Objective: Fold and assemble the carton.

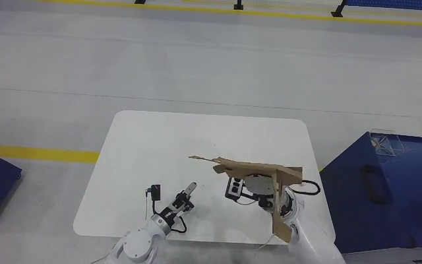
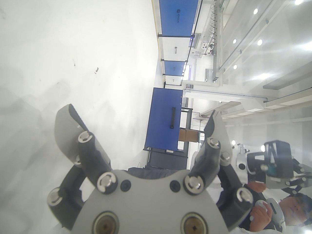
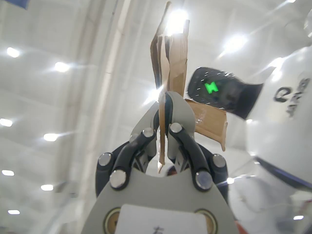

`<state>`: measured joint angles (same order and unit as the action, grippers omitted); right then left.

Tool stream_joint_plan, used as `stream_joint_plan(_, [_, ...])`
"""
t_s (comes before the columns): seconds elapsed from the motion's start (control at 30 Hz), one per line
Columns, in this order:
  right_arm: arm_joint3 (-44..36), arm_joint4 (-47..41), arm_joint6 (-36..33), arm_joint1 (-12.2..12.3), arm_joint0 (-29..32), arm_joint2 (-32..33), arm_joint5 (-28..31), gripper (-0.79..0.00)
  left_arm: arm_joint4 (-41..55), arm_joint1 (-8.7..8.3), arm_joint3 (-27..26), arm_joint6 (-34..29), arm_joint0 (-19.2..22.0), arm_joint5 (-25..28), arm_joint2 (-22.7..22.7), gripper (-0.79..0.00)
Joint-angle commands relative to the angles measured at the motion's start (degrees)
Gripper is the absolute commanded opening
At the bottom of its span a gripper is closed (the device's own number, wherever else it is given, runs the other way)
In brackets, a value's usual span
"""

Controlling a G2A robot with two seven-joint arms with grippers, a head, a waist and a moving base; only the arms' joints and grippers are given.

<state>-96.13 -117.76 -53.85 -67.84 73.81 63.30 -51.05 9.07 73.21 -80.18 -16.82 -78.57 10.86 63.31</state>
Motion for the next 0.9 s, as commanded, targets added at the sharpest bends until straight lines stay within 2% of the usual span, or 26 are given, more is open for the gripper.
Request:
stream_joint_plan(0.0, [2.0, -15.6, 7.0, -0.1, -0.7, -2.1, -6.3, -0.785, 0.0, 0.0, 0.0, 0.0, 0.0, 0.0, 0.0, 0.0])
stream_joint_plan(0.2, [6.8, -31.8, 16.0, -0.2, -3.8, -5.8, -7.0, -0.785, 0.0, 0.0, 0.0, 0.0, 0.0, 0.0, 0.0, 0.0])
stream_joint_plan(0.3, [6.9, -34.1, 18.4, -0.2, -4.7, -5.5, -7.0, -0.785, 0.0, 0.0, 0.0, 0.0, 0.0, 0.0, 0.0, 0.0])
stream_joint_plan(0.4, [6.2, -29.7, 18.8, -0.1, -4.8, -2.3, -6.2, -0.785, 0.0, 0.0, 0.0, 0.0, 0.0, 0.0, 0.0, 0.0])
stream_joint_plan(0.47, [4.2, -19.7, 16.4, 0.0, -4.7, 1.8, -2.3, -0.785, 0.0, 0.0, 0.0, 0.0, 0.0, 0.0, 0.0, 0.0])
stream_joint_plan(0.57, [0.8, 1.3, 6.5, 0.0, -2.9, 6.9, 8.5, -0.785, 0.0, 0.0, 0.0, 0.0, 0.0, 0.0, 0.0, 0.0])
stream_joint_plan(0.7, [-0.6, 29.0, -7.4, 0.6, -1.6, 12.5, 29.4, -0.785, 0.0, 0.0, 0.0, 0.0, 0.0, 0.0, 0.0, 0.0])
stream_joint_plan(0.87, [-4.4, 51.3, -13.2, 1.0, 1.1, 19.2, 58.6, -0.785, 0.0, 0.0, 0.0, 0.0, 0.0, 0.0, 0.0, 0.0])
